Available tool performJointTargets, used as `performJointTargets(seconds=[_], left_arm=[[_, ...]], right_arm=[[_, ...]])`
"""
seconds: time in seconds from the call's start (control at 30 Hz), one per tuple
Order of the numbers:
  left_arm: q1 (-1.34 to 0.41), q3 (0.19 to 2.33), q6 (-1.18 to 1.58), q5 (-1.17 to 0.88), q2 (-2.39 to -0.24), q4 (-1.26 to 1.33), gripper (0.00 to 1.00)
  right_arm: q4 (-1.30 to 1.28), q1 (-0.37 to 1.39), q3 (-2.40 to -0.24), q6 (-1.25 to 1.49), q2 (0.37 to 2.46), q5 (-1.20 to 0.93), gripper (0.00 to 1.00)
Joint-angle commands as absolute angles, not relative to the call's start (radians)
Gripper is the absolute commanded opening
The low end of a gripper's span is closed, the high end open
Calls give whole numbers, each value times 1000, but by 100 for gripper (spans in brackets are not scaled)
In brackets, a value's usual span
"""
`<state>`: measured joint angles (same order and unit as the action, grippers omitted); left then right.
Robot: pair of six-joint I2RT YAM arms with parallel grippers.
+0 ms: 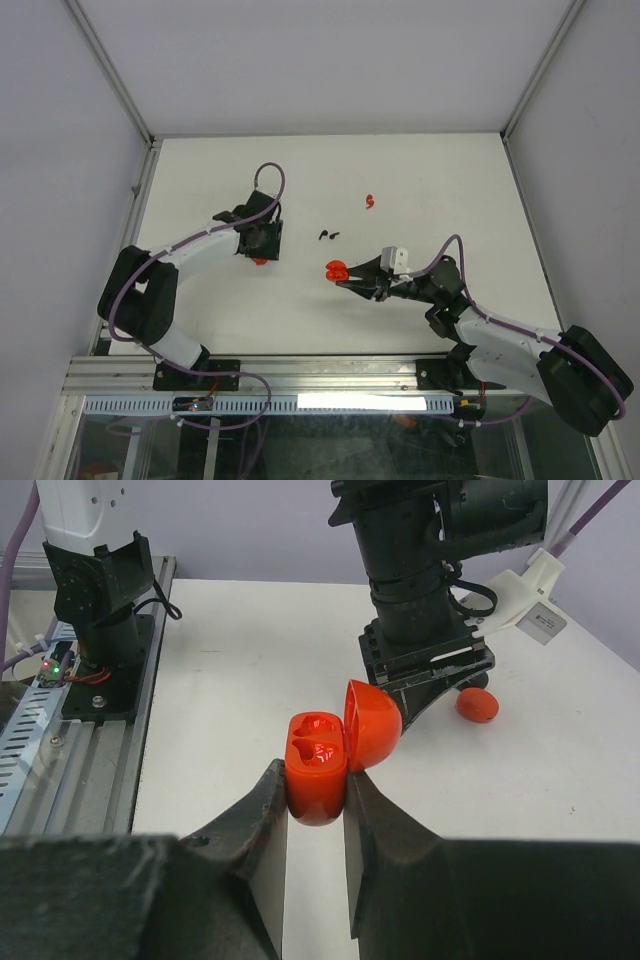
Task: Insert the wireless bluetooth earbuds into the charging case
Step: Pick up the earbud from the center of the board.
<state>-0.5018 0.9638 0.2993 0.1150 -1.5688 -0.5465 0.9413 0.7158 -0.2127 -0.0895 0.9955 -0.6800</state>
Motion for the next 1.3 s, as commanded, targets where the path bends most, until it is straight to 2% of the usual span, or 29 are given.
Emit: performJointTargets(seconds=[0.0,0.63,1.03,1.27], left_arm=[[-491,1012,316,147,-1586,-516,38],[-489,1035,327,185,-1654,-535,36],[-489,1055,327,162,-1532,-543,38],[-489,1063,335,202,-1549,-583,38]], right_arm=[[972,724,-249,-115,997,-670,0],[966,730,-253,-118,1006,-675,0],[957,735,-258,-120,1006,-684,0],[947,738,-262,-120,1013,-690,0]])
